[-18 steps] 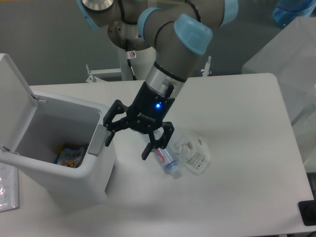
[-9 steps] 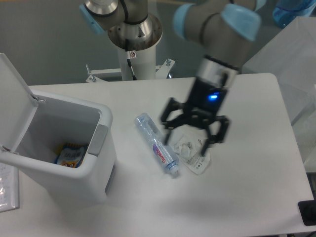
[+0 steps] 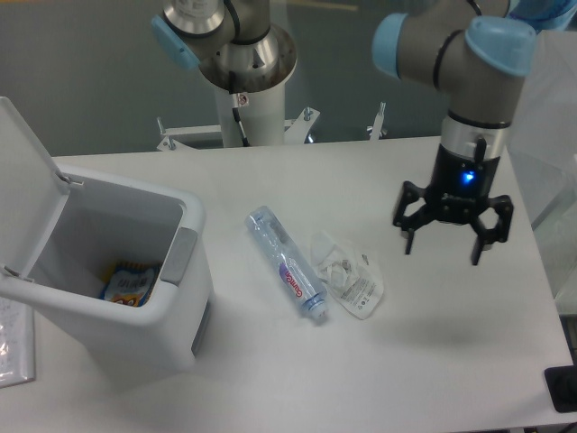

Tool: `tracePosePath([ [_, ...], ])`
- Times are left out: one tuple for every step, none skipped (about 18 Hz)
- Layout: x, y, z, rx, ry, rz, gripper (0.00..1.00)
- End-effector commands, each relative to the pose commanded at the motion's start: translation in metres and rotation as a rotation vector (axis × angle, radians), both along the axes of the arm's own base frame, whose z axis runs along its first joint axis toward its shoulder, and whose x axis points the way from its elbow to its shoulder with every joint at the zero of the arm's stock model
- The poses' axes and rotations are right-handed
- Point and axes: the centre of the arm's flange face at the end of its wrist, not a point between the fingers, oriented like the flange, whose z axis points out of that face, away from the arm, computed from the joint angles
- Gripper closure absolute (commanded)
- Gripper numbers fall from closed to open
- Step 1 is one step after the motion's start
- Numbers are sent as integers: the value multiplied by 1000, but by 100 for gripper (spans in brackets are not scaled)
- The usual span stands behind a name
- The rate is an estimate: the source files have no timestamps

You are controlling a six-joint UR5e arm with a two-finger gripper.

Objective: Open the trash can

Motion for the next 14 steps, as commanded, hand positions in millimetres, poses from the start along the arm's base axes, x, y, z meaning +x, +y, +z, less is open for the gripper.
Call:
tracePosePath([
  [-1, -3, -1, -22, 18, -49, 0],
  [-1, -4, -4, -32, 24, -88, 0],
  [-1, -10, -10, -42, 22, -104, 0],
  [-1, -13, -17, -50, 16, -116, 0],
  [-2, -16, -19, -59, 19, -126, 0],
  [-3, -16, -23, -72, 19, -137, 0],
  [-3, -18, -27, -81, 19, -145, 0],
  [-3, -18, -28, -86, 18, -152, 0],
  [-3, -19, -29, -92, 18, -151, 0],
  [-3, -19, -29, -94, 18, -150, 0],
  [-3, -19, -29, -95, 19, -150, 0],
  [-3, -19, -29, -95, 19, -150, 0],
  [-3, -19, -29, -95, 19, -150, 0],
  [-3, -19, -29, -96, 19, -149, 0],
])
